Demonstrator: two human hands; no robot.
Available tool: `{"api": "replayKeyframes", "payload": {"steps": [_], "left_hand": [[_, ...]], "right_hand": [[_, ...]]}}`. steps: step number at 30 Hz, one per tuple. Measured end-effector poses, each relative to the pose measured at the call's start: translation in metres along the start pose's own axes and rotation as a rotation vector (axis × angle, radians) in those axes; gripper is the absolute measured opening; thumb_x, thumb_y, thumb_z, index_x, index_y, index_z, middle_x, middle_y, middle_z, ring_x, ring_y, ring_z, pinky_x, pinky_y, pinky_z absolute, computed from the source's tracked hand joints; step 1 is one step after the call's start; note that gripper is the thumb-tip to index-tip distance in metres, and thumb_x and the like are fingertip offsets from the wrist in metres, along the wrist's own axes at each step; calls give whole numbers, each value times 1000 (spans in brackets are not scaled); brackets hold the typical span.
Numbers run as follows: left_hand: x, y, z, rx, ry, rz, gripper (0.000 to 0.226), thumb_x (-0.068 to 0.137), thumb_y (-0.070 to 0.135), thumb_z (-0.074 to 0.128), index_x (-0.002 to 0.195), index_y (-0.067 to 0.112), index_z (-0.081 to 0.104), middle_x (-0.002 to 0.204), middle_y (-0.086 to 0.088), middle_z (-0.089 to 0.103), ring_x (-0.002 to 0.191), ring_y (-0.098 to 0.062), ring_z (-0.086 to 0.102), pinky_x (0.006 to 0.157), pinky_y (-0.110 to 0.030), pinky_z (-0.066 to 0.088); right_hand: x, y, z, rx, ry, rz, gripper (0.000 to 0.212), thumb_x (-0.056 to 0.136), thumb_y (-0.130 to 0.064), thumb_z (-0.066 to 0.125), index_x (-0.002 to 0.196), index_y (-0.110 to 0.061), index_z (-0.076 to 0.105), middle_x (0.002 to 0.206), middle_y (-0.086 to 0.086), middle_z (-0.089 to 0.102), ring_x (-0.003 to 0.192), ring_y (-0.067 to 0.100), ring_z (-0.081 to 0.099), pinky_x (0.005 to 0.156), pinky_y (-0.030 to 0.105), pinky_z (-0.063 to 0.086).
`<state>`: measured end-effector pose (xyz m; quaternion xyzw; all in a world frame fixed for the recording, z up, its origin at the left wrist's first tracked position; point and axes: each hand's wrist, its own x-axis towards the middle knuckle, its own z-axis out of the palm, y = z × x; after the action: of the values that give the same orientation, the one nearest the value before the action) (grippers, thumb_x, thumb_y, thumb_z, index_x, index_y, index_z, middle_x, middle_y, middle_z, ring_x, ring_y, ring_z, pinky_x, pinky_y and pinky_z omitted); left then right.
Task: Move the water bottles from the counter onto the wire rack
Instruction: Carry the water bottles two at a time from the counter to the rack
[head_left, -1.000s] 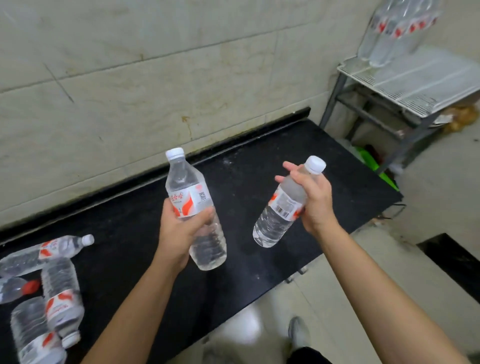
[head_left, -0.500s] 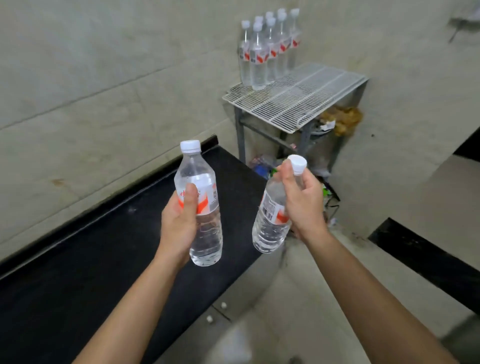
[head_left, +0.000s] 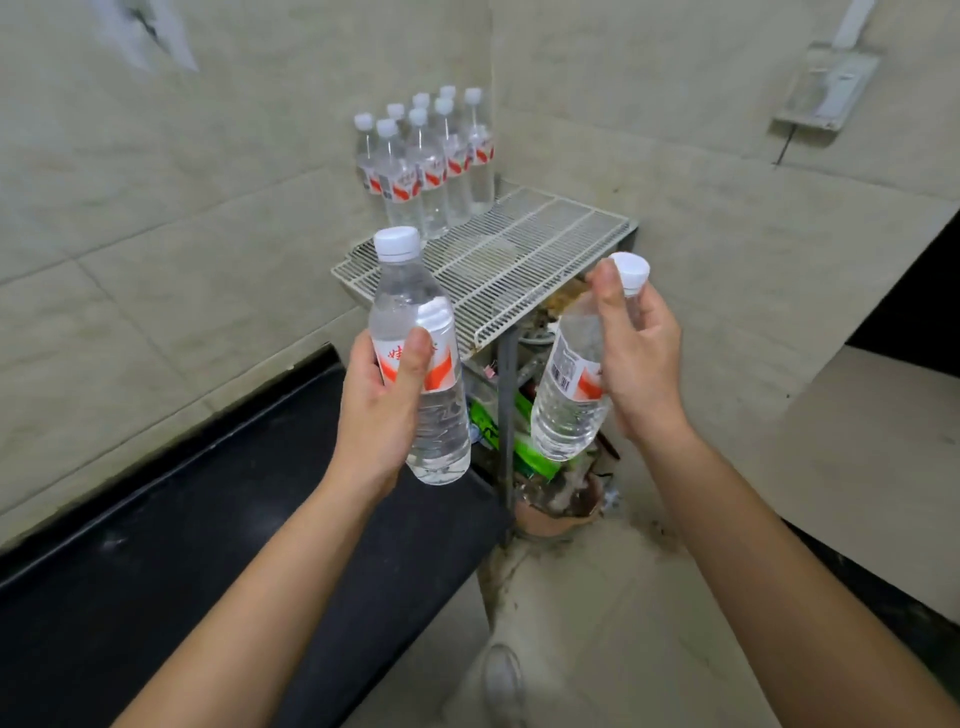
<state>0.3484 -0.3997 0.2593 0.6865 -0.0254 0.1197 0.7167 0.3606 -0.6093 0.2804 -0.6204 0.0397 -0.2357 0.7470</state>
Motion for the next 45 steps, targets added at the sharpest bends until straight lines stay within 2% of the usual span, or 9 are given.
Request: {"api": "replayKeyframes", "payload": {"steps": [6, 11, 16, 25, 29, 33, 36, 40, 45], "left_hand": [[100, -19, 44, -109, 32, 6, 41, 83, 50, 74, 110, 25, 57, 100, 2, 70, 83, -8, 71, 72, -30, 56], [187, -30, 66, 23, 80, 92, 53, 75, 55, 75, 113, 25, 54, 109, 1, 67, 97, -13, 68, 88, -37, 55], [247, -33, 71, 123, 89, 112, 64, 76, 47, 82, 123, 14, 54, 117, -2, 67, 107, -16, 67, 96, -40, 55], [310, -72, 69, 216, 326, 13, 67, 69, 58, 82, 122, 23, 61, 117, 5, 71, 108, -14, 68, 97, -49, 55], [327, -76, 78, 200, 403, -48, 63, 72, 47, 82, 125, 19, 61, 116, 5, 72, 106, -10, 69, 97, -44, 56], [349, -81, 88, 191, 459, -79, 65, 71, 44, 81, 127, 18, 62, 115, 5, 73, 106, -10, 70, 90, -34, 58], [364, -85, 92, 209, 496, -81, 61, 74, 41, 83, 126, 17, 62, 115, 4, 74, 104, -14, 71, 88, -41, 59], [380, -91, 97, 225, 492, -49, 50, 84, 26, 80, 129, 14, 62, 117, 3, 74, 106, -13, 71, 87, -37, 60], [378, -101, 98, 257, 483, -37, 44, 88, 28, 75, 130, 21, 63, 118, 6, 74, 109, -9, 69, 90, -27, 57]], "right_hand": [[106, 14, 15, -13, -14, -20, 39, 78, -54, 69, 99, -22, 72, 88, -8, 74, 85, 6, 69, 79, 23, 55], [192, 18, 40, -91, -41, -52, 38, 78, -54, 64, 94, -20, 71, 85, -7, 71, 82, 6, 66, 76, 20, 54], [258, 33, 64, -152, -106, -63, 21, 96, -45, 64, 92, -25, 70, 91, -2, 70, 86, 11, 66, 80, 29, 55], [350, 94, 126, -123, -342, 9, 37, 84, -65, 65, 99, -32, 71, 100, -8, 75, 97, 11, 70, 91, 45, 56], [382, 118, 156, -46, -466, 65, 29, 92, -50, 67, 111, -29, 69, 110, -10, 75, 105, 3, 69, 91, 26, 54], [409, 142, 178, -55, -578, 83, 32, 86, -62, 66, 102, -34, 69, 108, -9, 75, 105, 9, 69, 99, 41, 54], [420, 148, 194, -41, -630, 88, 39, 87, -63, 65, 105, -28, 69, 107, -7, 75, 104, 11, 69, 100, 46, 53], [427, 157, 208, -50, -710, 90, 42, 87, -65, 64, 107, -29, 68, 111, -7, 73, 107, 10, 67, 101, 44, 52], [421, 171, 202, -264, -936, -9, 53, 99, -57, 48, 139, -23, 49, 129, -15, 53, 118, 1, 50, 103, 31, 41]]}}
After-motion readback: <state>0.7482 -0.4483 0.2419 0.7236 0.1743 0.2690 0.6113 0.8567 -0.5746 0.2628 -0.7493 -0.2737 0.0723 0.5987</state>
